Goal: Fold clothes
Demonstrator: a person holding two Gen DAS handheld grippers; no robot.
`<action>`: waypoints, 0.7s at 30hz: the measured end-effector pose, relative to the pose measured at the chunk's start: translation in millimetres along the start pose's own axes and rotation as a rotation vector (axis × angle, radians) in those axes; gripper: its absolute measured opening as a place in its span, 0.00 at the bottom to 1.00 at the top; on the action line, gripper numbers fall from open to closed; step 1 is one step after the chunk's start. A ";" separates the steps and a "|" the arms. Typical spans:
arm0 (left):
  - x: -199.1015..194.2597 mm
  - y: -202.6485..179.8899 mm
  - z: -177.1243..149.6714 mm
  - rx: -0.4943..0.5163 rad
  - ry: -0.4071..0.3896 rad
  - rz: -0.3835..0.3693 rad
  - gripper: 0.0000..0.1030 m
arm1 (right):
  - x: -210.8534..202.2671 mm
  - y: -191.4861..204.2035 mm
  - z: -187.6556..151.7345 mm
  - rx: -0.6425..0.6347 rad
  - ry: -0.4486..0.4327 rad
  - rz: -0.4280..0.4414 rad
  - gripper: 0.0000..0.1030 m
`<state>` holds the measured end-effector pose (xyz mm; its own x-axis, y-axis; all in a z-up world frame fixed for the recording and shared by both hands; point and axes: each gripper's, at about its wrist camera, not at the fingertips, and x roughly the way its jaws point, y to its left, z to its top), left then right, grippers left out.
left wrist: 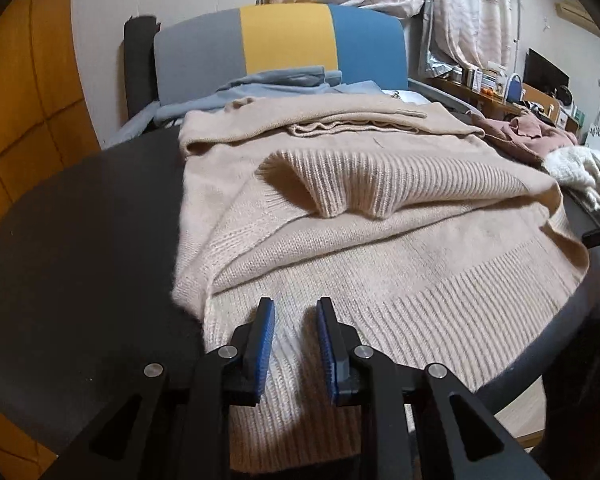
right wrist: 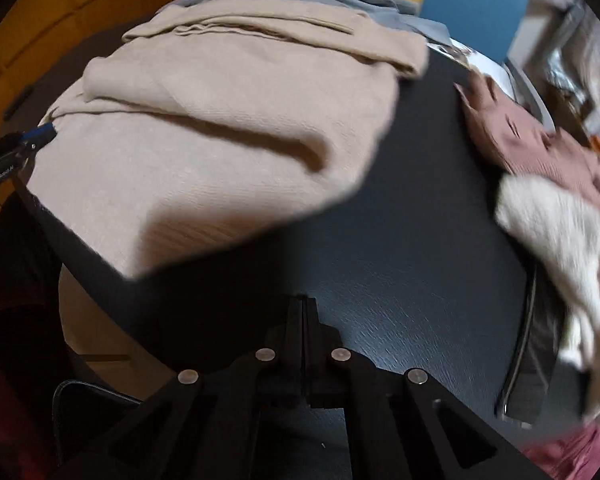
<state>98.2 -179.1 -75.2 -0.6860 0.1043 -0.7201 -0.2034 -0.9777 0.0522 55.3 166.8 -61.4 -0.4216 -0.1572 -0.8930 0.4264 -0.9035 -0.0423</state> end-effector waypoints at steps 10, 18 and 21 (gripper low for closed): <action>1.9 1.0 25.7 -0.032 -0.025 0.045 0.20 | 5.3 46.7 42.6 -0.131 -0.070 0.076 0.59; 16.8 5.9 23.8 -0.053 0.023 0.075 0.20 | 22.2 40.1 32.3 -0.110 0.029 -0.002 0.04; 15.2 8.5 18.2 -0.065 0.018 0.061 0.21 | 7.0 18.5 13.8 -0.055 0.047 -0.022 0.04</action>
